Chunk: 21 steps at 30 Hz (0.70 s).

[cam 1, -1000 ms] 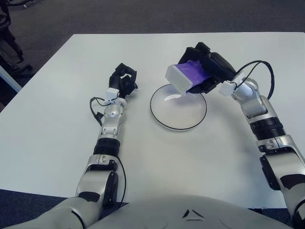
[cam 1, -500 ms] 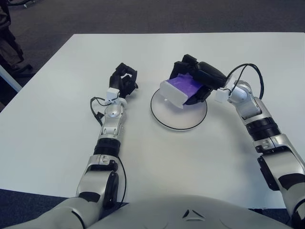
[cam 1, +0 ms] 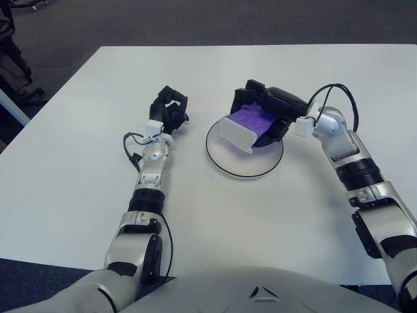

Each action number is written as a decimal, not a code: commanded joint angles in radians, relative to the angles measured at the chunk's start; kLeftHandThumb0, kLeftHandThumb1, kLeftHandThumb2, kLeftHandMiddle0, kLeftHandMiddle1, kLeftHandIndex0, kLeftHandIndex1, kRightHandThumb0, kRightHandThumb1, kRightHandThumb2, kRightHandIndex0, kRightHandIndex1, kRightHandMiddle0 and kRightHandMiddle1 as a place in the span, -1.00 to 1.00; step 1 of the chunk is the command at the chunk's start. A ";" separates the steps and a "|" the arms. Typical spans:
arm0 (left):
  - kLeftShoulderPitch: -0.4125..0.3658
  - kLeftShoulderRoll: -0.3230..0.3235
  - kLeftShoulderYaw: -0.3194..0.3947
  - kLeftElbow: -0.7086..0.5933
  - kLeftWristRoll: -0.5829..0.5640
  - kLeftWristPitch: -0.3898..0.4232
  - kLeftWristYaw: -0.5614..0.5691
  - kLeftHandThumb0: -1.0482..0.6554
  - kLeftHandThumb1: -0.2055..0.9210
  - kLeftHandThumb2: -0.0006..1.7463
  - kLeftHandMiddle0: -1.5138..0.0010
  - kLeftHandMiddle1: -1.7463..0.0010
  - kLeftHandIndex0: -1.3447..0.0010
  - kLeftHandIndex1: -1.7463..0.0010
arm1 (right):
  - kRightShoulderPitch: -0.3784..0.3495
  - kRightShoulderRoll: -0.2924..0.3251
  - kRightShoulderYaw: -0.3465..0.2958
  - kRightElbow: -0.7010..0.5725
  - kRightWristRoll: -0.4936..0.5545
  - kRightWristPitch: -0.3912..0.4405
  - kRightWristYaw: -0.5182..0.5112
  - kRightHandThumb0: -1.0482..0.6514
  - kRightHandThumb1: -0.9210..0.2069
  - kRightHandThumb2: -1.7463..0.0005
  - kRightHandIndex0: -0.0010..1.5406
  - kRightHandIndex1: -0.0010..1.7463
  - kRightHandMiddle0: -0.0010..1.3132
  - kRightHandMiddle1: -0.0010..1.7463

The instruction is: Put the tissue paper into the plate.

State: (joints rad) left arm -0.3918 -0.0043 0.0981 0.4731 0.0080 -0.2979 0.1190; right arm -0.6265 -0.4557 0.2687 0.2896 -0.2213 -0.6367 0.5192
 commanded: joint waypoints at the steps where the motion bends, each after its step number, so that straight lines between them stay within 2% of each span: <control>1: 0.127 -0.022 0.002 0.073 0.000 0.004 0.013 -0.18 1.00 -0.60 -0.17 -1.00 0.06 -1.00 | 0.008 0.000 0.005 -0.061 0.006 0.052 0.031 0.23 -0.72 0.36 -0.35 0.80 -0.41 0.58; 2: 0.127 -0.022 0.001 0.073 0.000 0.005 0.013 -0.18 1.00 -0.59 -0.17 -1.00 0.06 -1.00 | 0.010 -0.003 0.004 -0.076 0.012 0.070 0.042 0.22 -0.82 0.47 -0.36 0.79 -0.42 0.54; 5: 0.126 -0.020 0.003 0.075 -0.001 0.005 0.012 -0.18 1.00 -0.59 -0.17 -1.00 0.06 -1.00 | 0.020 -0.009 0.000 -0.134 0.029 0.137 0.075 0.23 -0.94 0.61 -0.35 0.72 -0.45 0.53; 8: 0.125 -0.019 0.003 0.075 -0.001 0.006 0.012 -0.18 1.00 -0.59 -0.17 -1.00 0.05 -1.00 | 0.031 -0.010 -0.006 -0.184 0.037 0.188 0.095 0.23 -0.98 0.67 -0.31 0.58 -0.50 0.64; 12: 0.125 -0.018 0.002 0.074 0.000 0.007 0.012 -0.18 1.00 -0.58 -0.17 -1.00 0.05 -1.00 | 0.040 -0.003 -0.012 -0.208 0.064 0.212 0.117 0.23 -0.99 0.68 -0.34 0.52 -0.49 0.71; 14: 0.126 -0.018 0.002 0.074 0.000 0.008 0.012 -0.17 1.00 -0.58 -0.17 -1.00 0.05 -1.00 | 0.040 0.000 -0.013 -0.211 0.081 0.216 0.129 -0.06 -0.94 0.83 -0.41 0.07 -0.57 0.30; 15: 0.126 -0.018 0.001 0.074 0.000 0.008 0.012 -0.17 1.00 -0.58 -0.17 -1.00 0.05 -1.00 | 0.040 0.000 -0.014 -0.211 0.088 0.217 0.134 -0.10 -0.94 0.87 -0.43 -0.06 -0.59 0.19; 17: 0.126 -0.017 0.002 0.074 0.000 0.008 0.011 -0.17 1.00 -0.58 -0.17 -1.00 0.05 -1.00 | 0.039 0.004 -0.015 -0.210 0.108 0.219 0.144 -0.21 -0.93 0.95 -0.45 -0.51 -0.61 -0.19; 18: 0.126 -0.017 0.002 0.074 0.000 0.008 0.011 -0.17 1.00 -0.58 -0.17 -1.00 0.05 -1.00 | 0.038 0.005 -0.015 -0.210 0.112 0.221 0.147 -0.24 -0.92 0.96 -0.45 -0.67 -0.60 -0.34; 21: 0.126 -0.017 0.002 0.074 0.000 0.008 0.011 -0.17 1.00 -0.58 -0.17 -1.00 0.05 -1.00 | 0.036 0.017 -0.024 -0.209 0.157 0.230 0.158 -0.30 -0.92 0.98 -0.49 -0.86 -0.61 -0.55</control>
State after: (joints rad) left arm -0.3919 -0.0036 0.0982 0.4740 0.0081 -0.2973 0.1207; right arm -0.5926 -0.4540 0.2637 0.0973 -0.1146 -0.4166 0.6642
